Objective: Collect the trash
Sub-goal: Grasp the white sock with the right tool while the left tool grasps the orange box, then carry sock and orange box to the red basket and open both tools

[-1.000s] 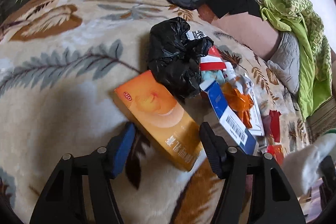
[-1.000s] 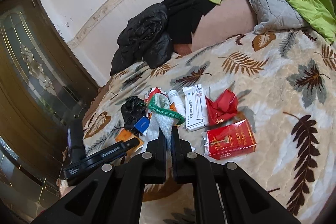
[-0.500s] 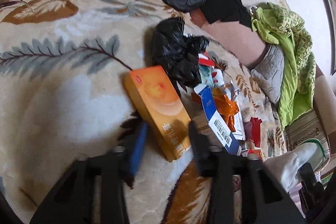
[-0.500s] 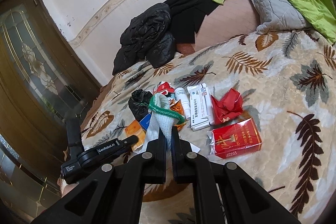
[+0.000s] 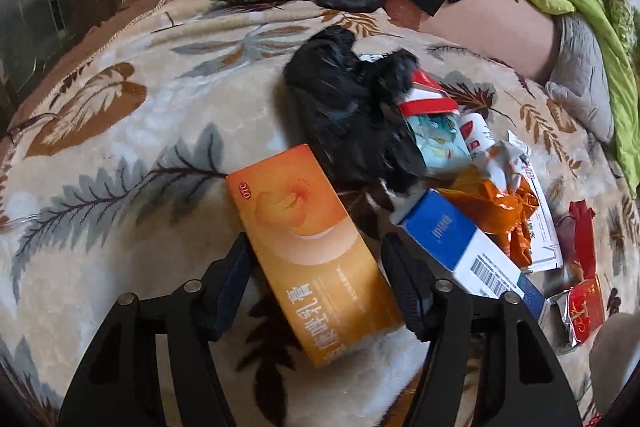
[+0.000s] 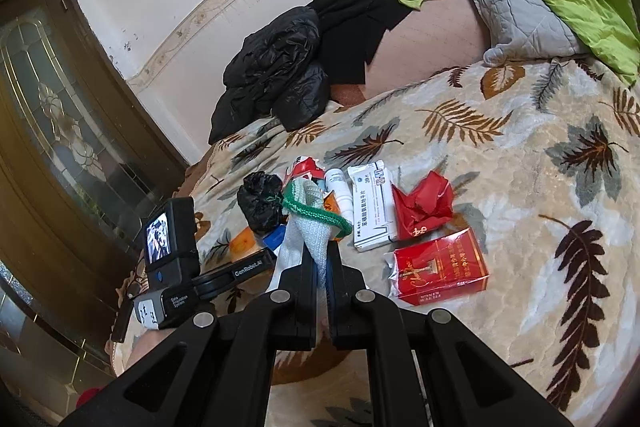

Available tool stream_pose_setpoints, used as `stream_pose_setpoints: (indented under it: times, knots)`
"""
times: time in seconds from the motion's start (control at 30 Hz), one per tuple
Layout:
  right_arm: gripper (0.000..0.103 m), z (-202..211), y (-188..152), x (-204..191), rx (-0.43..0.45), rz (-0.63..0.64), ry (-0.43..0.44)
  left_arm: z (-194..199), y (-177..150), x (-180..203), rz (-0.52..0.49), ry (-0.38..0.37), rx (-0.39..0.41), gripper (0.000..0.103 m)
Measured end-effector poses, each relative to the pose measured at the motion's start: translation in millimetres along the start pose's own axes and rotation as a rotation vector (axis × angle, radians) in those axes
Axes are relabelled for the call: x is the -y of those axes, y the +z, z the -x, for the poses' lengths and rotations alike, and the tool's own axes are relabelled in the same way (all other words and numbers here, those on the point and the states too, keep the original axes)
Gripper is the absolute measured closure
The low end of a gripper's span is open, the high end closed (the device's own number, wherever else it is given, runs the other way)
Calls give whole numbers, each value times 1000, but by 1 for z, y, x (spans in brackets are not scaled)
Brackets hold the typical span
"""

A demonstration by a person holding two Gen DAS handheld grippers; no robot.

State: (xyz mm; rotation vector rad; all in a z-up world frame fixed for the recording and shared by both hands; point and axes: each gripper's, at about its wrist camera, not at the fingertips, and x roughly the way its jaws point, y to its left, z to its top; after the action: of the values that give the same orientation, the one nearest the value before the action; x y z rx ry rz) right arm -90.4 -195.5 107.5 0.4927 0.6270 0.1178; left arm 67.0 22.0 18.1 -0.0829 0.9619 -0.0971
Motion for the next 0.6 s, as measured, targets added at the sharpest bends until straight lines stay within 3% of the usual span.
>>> stream_pose_setpoints:
  times: [0.1, 0.27, 0.43, 0.6]
  knots:
    - [98, -2, 2, 5, -3, -24, 3, 8, -4, -6, 1, -13, 17, 49]
    - [98, -5, 1, 0, -9, -29, 23, 39, -16, -16, 37, -101, 78, 56]
    - [98, -1, -2, -9, 6, 15, 7, 71, -31, -12, 13, -187, 135, 58]
    - [98, 1, -4, -7, 6, 10, -12, 90, -43, -3, -24, -210, 170, 58]
